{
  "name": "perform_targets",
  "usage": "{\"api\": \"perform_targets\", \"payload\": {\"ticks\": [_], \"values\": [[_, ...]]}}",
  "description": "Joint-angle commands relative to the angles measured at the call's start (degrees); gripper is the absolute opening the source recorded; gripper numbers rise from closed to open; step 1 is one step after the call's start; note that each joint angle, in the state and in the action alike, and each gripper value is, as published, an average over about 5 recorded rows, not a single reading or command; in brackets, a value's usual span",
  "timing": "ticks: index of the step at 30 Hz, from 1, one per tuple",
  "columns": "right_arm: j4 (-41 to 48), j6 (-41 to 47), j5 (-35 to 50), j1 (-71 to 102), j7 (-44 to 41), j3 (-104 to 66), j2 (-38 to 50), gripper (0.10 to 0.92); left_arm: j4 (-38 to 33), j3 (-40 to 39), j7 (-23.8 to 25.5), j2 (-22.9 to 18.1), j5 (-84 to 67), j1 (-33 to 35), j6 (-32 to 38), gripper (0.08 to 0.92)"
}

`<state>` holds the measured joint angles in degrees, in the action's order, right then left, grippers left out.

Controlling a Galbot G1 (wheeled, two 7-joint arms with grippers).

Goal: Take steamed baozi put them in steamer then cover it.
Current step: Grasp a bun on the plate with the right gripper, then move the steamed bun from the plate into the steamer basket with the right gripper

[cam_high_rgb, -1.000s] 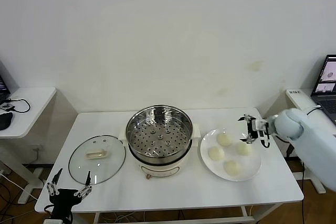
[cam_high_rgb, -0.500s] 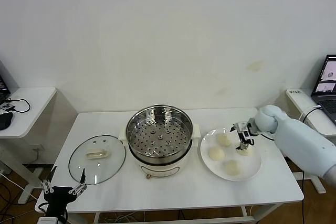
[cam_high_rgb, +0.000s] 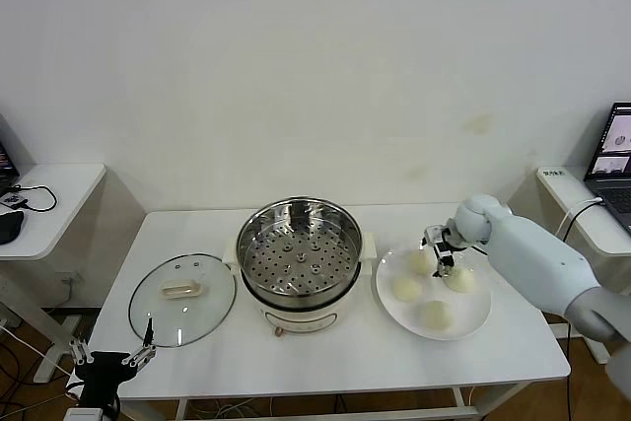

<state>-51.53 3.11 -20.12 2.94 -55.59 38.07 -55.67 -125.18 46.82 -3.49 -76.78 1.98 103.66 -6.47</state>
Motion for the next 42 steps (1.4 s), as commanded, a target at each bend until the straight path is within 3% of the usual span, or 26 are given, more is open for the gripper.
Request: {"api": "perform_targets", "payload": {"ticks": [1,12,20,24,35,42], "values": [[2.8,-0.1,-0.9,-0.8,0.3,0.5,-2.2,0.823,0.1,0.1,0.0,0.0,0.0,-0.1,0.1,0.823],[4.2,0.1,-2.3,-0.1,0.3,-0.1,-3.4,0.804,-0.1,0.0,0.2,-0.1,0.2,0.0,0.1,0.823],[4.1,0.3,-3.1,0.1,-0.1,-0.2,-3.2,0.663,-0.3,0.1,0.2,-0.2,0.1,0.3,0.2,0.823],[2.9,0.5,-2.4,-0.4,-0.8,0.1,-2.4,0.651,-0.5,0.1,0.2,-0.2,0.1,0.4,0.2,0.823],[-8.3,2.7,6.5,-6.7,-3.4,5.2,5.1,0.651,-0.7,0.1,0.3,0.0,0.1,0.4,0.1,0.823],[-17.4,4.7,16.7,-16.5,-3.9,10.6,10.1,0.66,-0.8,-0.2,0.6,0.6,-0.3,0.2,-0.2,0.823]]}}
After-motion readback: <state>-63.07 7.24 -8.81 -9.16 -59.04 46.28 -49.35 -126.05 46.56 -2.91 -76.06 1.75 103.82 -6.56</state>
